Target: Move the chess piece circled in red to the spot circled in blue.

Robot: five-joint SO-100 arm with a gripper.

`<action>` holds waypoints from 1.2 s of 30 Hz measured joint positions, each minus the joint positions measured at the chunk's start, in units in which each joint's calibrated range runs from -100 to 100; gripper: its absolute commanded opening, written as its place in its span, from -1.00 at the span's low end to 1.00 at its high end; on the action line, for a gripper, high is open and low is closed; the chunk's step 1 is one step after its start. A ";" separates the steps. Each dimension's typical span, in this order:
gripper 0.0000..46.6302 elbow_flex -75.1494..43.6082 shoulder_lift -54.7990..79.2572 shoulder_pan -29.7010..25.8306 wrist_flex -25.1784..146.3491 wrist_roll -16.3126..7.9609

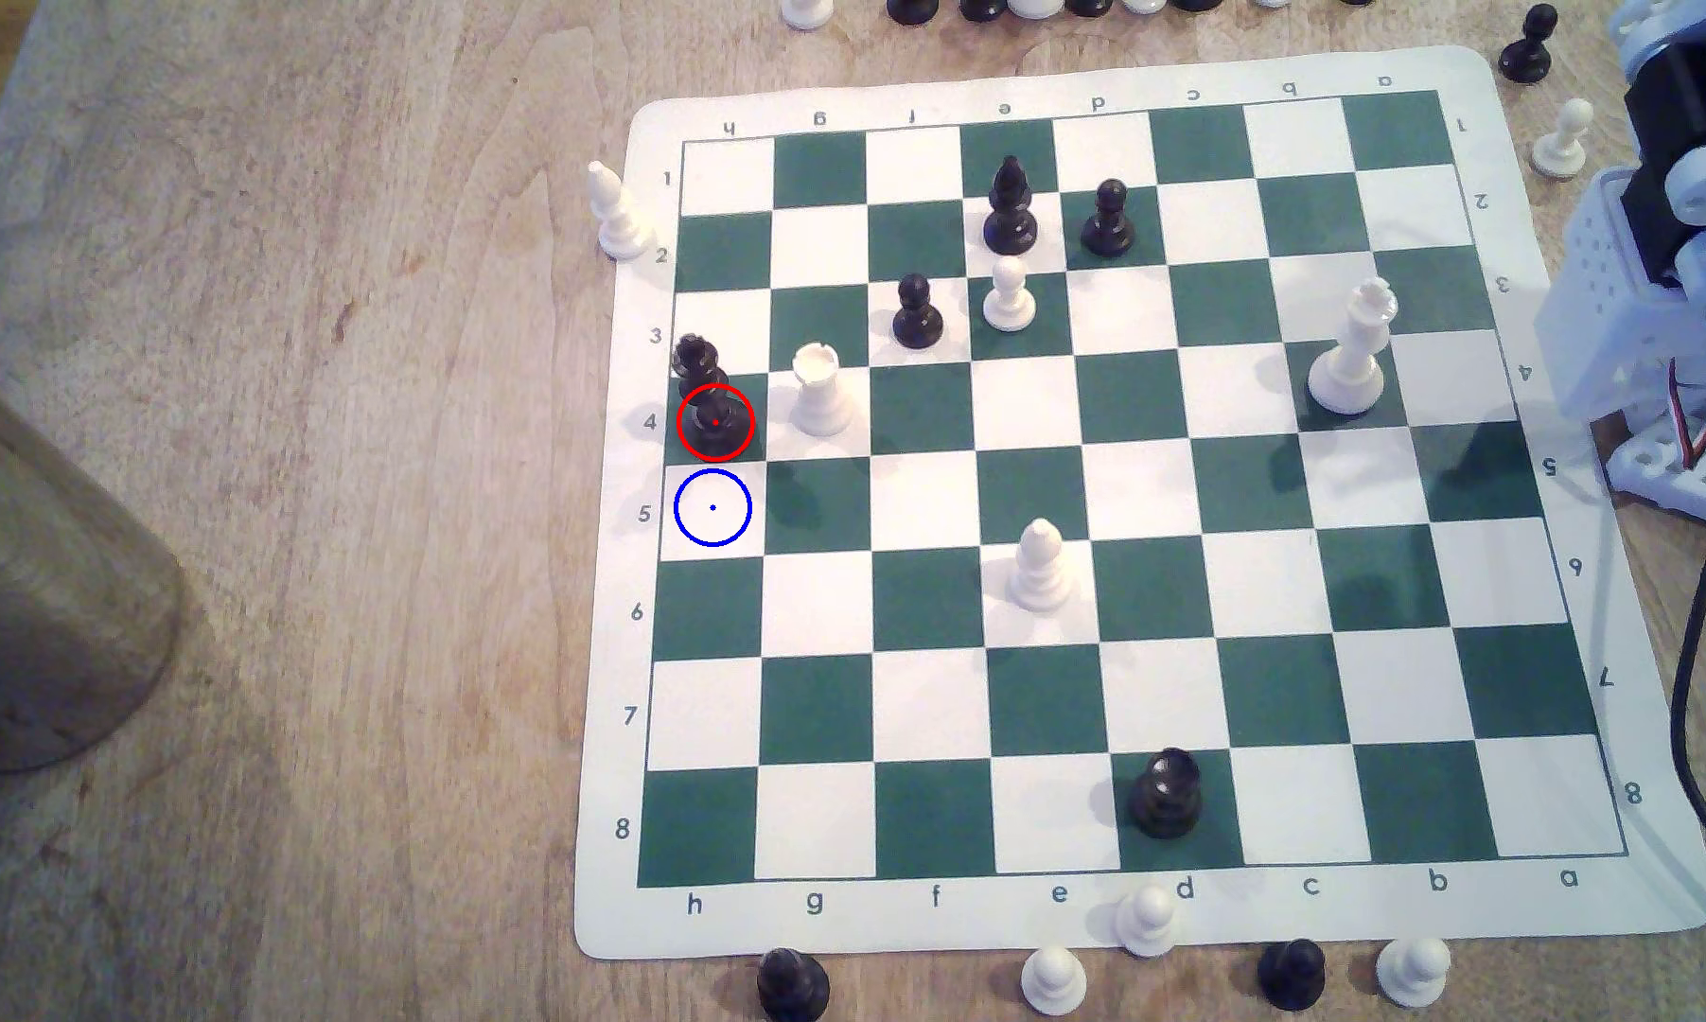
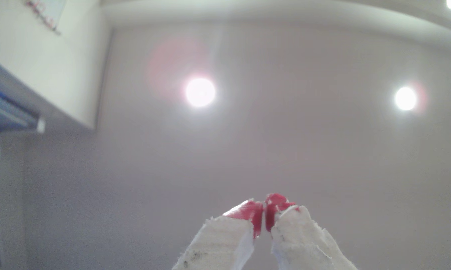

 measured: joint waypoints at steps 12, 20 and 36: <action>-0.99 -4.97 0.00 -0.44 44.54 0.20; -0.99 -11.84 0.00 3.17 76.33 -0.15; -0.76 -27.47 14.83 7.37 126.53 0.54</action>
